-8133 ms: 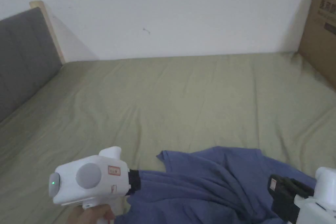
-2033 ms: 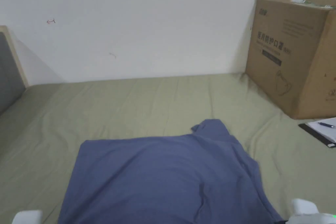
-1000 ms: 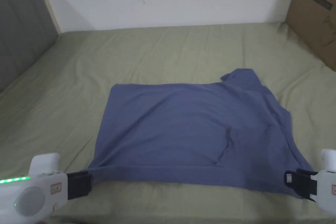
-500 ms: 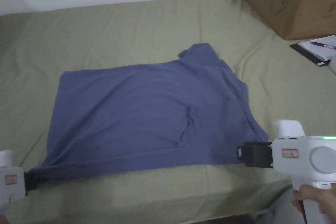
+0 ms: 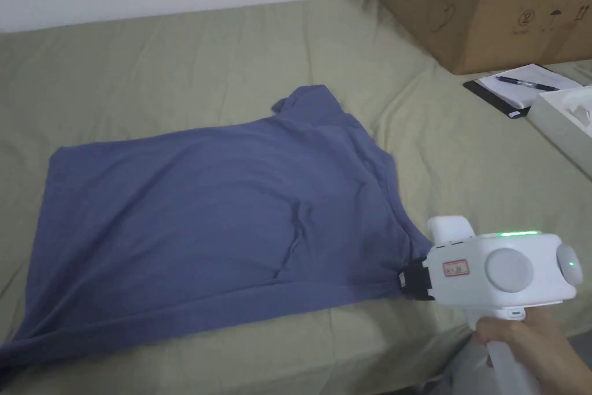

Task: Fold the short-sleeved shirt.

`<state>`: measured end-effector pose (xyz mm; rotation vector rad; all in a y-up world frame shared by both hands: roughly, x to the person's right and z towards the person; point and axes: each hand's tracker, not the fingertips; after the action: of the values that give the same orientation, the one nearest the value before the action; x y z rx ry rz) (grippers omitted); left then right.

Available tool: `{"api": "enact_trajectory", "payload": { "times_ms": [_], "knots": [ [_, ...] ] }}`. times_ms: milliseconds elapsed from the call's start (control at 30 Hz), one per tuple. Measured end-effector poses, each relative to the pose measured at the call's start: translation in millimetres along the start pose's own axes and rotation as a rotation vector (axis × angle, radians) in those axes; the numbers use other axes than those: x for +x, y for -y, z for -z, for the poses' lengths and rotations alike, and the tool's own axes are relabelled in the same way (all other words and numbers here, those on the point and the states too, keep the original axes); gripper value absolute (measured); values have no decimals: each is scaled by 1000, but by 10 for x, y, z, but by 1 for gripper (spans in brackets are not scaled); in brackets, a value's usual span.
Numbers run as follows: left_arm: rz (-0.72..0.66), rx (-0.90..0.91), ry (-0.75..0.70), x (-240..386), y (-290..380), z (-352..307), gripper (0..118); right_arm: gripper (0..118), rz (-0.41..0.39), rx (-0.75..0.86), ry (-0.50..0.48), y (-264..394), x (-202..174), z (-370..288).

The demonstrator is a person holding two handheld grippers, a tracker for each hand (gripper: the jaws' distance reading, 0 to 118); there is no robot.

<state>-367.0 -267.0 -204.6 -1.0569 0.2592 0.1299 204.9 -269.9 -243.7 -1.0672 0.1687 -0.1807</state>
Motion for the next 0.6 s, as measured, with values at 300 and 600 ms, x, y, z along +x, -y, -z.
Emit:
{"api": "enact_trajectory", "payload": {
  "times_ms": [300,600],
  "knots": [
    [6,62,6,17,-476,-157,3,9,48,110,-45,-450,-18,-241],
    [88,27,-15,429,-1527,567,5,9,97,91,1,-1518,-65,476]
  ]
}}
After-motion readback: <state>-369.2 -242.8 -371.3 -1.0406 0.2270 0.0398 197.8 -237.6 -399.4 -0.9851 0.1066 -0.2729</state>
